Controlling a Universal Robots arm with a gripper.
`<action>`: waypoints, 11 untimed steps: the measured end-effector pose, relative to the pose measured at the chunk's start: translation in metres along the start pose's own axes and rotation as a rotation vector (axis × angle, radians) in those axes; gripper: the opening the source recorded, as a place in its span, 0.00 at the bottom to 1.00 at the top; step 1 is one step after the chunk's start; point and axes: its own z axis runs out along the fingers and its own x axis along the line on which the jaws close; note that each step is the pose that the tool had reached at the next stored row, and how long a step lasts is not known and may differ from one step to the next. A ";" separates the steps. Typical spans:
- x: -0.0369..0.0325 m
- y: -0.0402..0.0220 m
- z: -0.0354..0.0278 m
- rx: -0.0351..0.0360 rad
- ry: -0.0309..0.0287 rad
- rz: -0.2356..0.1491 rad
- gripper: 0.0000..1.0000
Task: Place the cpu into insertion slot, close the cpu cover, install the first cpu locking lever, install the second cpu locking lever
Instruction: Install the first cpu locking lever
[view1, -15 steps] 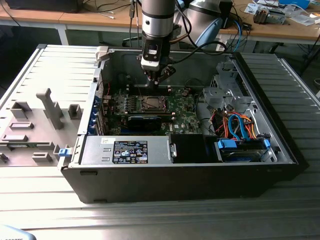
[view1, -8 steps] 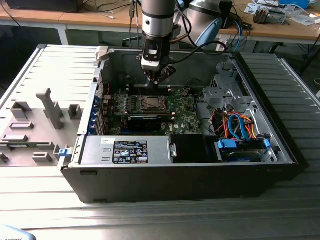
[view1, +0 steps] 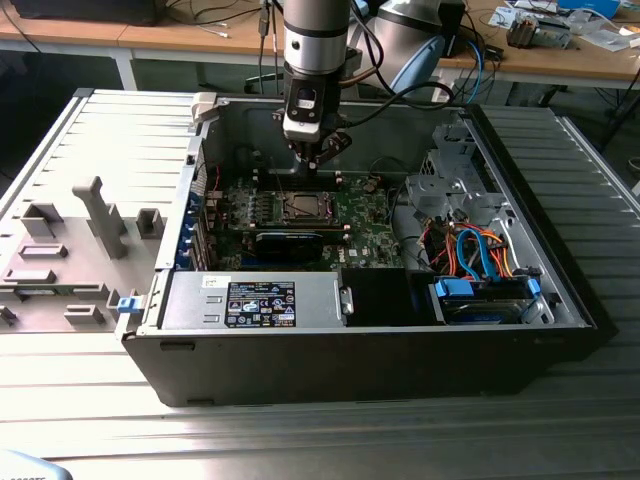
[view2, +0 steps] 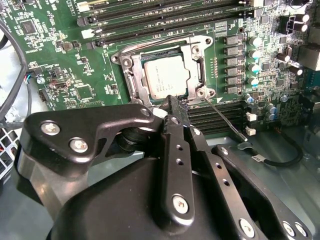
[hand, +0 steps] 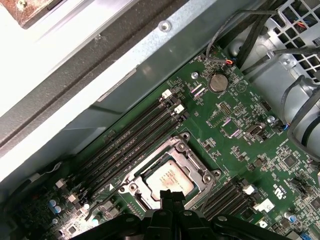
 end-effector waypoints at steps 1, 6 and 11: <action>0.0000 0.0000 0.0000 -0.0001 0.0000 -0.001 0.11; 0.0000 0.0000 0.0000 -0.0001 0.0000 -0.005 0.11; 0.0000 0.0000 0.0000 -0.0001 -0.0001 -0.009 0.11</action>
